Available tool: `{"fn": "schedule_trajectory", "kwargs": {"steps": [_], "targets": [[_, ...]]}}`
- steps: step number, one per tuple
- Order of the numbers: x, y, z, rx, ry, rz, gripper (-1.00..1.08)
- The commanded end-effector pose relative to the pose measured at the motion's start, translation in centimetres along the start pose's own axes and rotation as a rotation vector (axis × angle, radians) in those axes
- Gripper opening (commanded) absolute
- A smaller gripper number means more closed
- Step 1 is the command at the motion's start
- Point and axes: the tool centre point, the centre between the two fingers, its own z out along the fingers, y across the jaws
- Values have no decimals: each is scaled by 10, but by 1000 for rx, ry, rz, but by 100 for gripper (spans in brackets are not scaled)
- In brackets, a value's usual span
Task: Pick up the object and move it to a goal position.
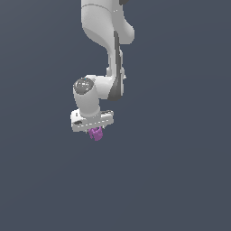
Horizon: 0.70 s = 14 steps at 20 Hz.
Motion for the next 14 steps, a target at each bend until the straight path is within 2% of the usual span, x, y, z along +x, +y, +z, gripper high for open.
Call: {"fn": "schedule_trajectory", "kwargs": {"steps": [1, 7, 14], "targets": [[2, 0, -5, 0, 1, 0, -100], [12, 2, -31, 0, 1, 0, -100], [33, 6, -84, 0, 0, 0, -100]]}}
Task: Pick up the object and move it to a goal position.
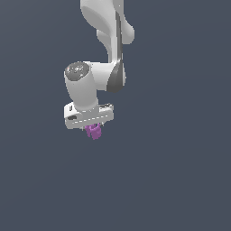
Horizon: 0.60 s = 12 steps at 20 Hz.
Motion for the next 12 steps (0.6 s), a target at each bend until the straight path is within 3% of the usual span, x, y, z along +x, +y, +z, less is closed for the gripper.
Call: {"fn": "schedule_trajectory", "kwargs": {"steps": [1, 12], "targets": [[9, 2, -22, 0, 0, 0, -100], [37, 8, -86, 0, 0, 0, -100]]}}
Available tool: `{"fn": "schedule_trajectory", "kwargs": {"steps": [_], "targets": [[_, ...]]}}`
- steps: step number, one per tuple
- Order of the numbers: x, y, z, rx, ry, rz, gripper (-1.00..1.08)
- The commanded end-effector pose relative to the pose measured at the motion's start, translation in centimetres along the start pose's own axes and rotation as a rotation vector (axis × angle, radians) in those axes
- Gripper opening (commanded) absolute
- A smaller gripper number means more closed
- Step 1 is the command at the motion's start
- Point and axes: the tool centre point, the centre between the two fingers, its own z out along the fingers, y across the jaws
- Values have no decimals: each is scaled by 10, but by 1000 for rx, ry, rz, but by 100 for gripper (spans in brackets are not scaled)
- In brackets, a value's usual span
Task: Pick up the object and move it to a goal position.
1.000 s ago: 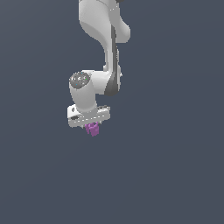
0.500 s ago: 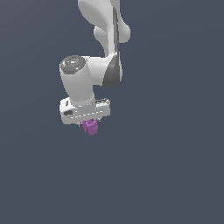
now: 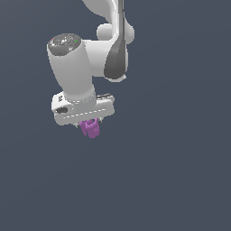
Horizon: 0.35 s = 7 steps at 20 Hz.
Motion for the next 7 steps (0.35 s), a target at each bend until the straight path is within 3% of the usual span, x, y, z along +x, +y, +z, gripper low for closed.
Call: {"fn": "schedule_trajectory", "kwargs": {"steps": [1, 7], "targets": [[4, 1, -8, 1, -1, 0, -100], [8, 2, -15, 1, -1, 0, -100]]}}
